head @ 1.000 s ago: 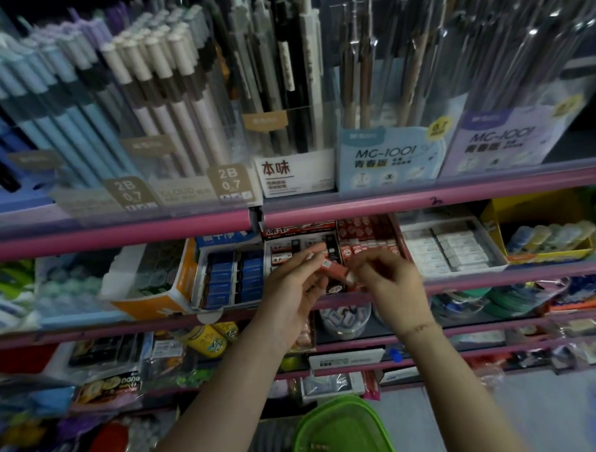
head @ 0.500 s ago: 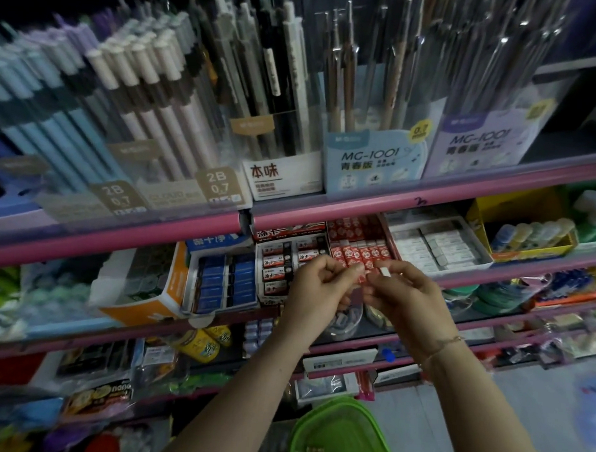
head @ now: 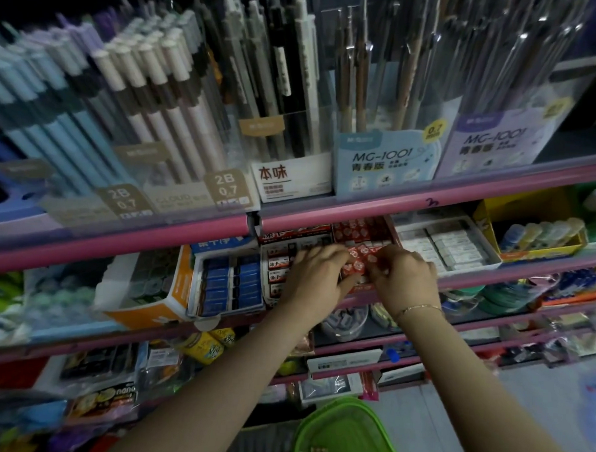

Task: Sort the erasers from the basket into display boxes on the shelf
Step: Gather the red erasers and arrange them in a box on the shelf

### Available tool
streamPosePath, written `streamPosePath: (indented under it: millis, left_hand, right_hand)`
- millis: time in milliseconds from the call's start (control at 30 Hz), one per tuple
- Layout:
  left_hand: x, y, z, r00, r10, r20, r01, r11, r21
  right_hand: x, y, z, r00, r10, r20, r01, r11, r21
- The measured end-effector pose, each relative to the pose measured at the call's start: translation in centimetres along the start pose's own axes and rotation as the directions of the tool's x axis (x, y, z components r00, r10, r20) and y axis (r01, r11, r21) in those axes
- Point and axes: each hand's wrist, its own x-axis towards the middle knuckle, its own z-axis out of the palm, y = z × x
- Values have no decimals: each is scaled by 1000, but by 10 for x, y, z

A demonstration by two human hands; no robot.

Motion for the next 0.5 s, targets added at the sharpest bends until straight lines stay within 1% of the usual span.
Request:
streamPosePath:
  millis: [100,233,333,433,500]
  left_hand:
    - [1,0,-1,1000,-4,24,5,1000,-8]
    - [3,2,-3,998,-9,58,12,999,-48]
    - [4,3,-1,997,9,77,-5,999,-54]
    - [3,1,5,997,26,77,-23,999,-41]
    - [1,1,7,997,34,66,-32,999,-32]
  right_hand:
    - [0,-3,4,1000,28,8,-28,999,15]
    - [-1,-2,2,994,74,75,-80,993,86]
    - [-1,0,3,992,76,97,-82,994,65]
    - [-5,-1,4,996,55,74,-55,998,10]
    - [-10,-1,3,998,-17,52,20,999,-42]
